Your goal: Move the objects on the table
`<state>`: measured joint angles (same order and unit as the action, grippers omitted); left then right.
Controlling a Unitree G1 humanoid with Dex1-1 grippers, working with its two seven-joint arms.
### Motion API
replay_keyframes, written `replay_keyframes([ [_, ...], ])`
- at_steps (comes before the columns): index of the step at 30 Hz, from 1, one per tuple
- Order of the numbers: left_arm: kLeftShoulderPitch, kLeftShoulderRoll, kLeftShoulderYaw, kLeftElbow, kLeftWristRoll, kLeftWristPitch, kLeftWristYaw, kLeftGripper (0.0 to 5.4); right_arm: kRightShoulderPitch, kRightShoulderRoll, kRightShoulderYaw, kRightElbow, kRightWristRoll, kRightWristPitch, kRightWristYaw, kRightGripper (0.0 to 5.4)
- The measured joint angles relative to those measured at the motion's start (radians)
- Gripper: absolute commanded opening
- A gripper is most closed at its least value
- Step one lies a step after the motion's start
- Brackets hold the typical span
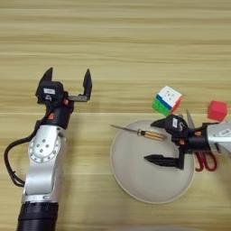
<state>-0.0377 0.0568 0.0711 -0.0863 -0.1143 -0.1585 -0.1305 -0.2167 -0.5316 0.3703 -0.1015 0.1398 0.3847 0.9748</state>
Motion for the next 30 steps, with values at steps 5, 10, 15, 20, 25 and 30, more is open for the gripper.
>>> replay_keyframes([
  [5,0.001,-0.002,0.000,0.000,0.000,0.000,0.001,5.40,-0.014,0.008,0.015,0.019,-0.005,0.004,-0.003,4.84],
  [10,0.001,-0.002,0.000,0.000,0.000,0.000,0.001,5.40,-0.015,0.013,0.026,0.029,-0.018,0.005,-0.003,4.22],
  [15,0.001,-0.004,-0.003,-0.001,0.001,0.000,0.001,5.40,-0.016,0.014,0.032,0.035,-0.033,0.004,-0.003,3.58],
  [20,0.002,-0.008,-0.019,0.001,0.005,-0.001,0.003,5.40,-0.016,0.013,0.032,0.037,-0.038,0.002,-0.002,2.87],
  [25,0.007,-0.012,-0.022,0.001,0.006,-0.003,0.009,5.40,-0.015,0.008,0.031,0.037,-0.038,0.000,-0.002,2.13],
  [30,0.012,-0.012,-0.023,0.001,0.006,-0.004,0.010,5.40,-0.015,0.002,0.022,0.036,-0.037,0.000,-0.001,1.44],
])
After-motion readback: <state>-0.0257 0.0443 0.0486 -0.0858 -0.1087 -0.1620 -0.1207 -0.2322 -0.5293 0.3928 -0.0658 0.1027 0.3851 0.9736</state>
